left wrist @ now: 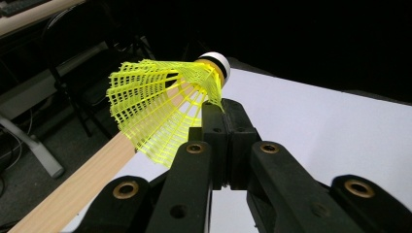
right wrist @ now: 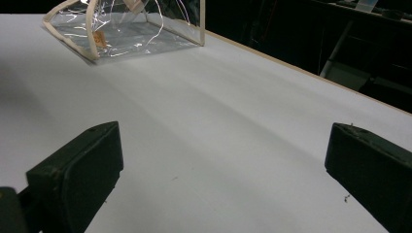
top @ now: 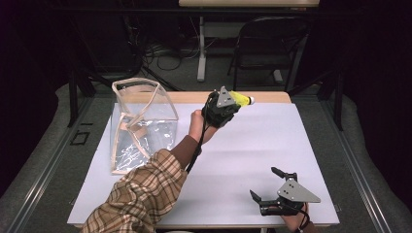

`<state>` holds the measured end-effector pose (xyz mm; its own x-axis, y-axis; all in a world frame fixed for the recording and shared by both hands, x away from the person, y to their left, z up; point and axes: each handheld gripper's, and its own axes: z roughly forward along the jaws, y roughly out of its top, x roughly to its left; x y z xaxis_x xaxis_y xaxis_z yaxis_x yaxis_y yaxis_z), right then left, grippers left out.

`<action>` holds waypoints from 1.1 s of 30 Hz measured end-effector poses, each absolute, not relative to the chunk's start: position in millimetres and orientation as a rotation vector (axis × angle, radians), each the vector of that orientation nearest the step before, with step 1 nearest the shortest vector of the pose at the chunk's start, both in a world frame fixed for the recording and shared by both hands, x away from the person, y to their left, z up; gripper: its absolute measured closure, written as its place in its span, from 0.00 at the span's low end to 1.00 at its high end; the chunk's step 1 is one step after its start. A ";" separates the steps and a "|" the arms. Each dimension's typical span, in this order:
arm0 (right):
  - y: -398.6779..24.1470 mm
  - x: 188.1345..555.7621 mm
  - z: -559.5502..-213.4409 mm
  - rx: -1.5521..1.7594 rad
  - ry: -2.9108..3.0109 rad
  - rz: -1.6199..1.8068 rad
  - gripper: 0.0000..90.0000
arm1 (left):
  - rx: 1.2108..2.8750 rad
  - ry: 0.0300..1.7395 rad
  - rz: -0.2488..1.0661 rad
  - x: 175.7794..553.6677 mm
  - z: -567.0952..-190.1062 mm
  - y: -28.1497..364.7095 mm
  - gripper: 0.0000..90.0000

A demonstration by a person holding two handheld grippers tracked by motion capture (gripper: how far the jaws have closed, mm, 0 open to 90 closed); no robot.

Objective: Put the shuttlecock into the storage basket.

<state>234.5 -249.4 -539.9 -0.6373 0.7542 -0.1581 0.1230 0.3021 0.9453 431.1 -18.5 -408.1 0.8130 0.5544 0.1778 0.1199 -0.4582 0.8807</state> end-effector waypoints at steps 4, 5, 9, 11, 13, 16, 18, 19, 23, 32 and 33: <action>-249.4 234.5 -539.9 0.779 1.972 1.354 0.00 | 2.007 0.506 0.565 431.9 -405.4 -14.0 1.00; -249.4 234.5 -539.9 0.781 1.972 1.355 0.00 | 2.004 0.507 0.566 432.1 -405.2 -13.4 1.00; -249.4 234.7 -540.0 0.780 1.972 1.353 0.00 | 2.002 0.511 0.572 432.7 -403.7 -10.9 1.00; -249.7 234.6 -540.0 0.781 1.972 1.352 0.00 | 1.999 0.513 0.576 433.2 -403.1 -9.1 1.00; -249.7 234.6 -540.0 0.782 1.972 1.352 0.00 | 1.998 0.514 0.577 433.6 -402.7 -8.3 1.00; -249.5 234.7 -540.0 0.781 1.971 1.352 0.00 | 1.997 0.520 0.580 434.3 -401.6 -5.8 1.00; -249.6 234.6 -540.0 0.782 1.971 1.352 0.00 | 1.995 0.521 0.585 434.7 -401.0 -4.5 1.00; -249.6 234.7 -540.0 0.783 1.971 1.351 0.00 | 1.995 0.523 0.587 435.1 -400.6 -3.6 1.00; -249.8 234.6 -540.0 0.785 1.971 1.351 0.00 | 1.993 0.530 0.596 436.6 -399.3 0.5 1.00; -249.8 234.6 -539.9 0.783 1.972 1.348 0.00 | 1.985 0.537 0.609 437.5 -396.4 6.2 1.00; -249.7 234.6 -539.9 0.785 1.971 1.349 0.00 | 1.983 0.540 0.608 437.7 -396.2 6.8 1.00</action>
<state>234.6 -249.7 -539.9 -0.6329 0.7580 -0.1577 0.1275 0.3029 0.9445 437.7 6.8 -396.2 0.7783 0.5976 0.1927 0.1212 -0.4441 0.8877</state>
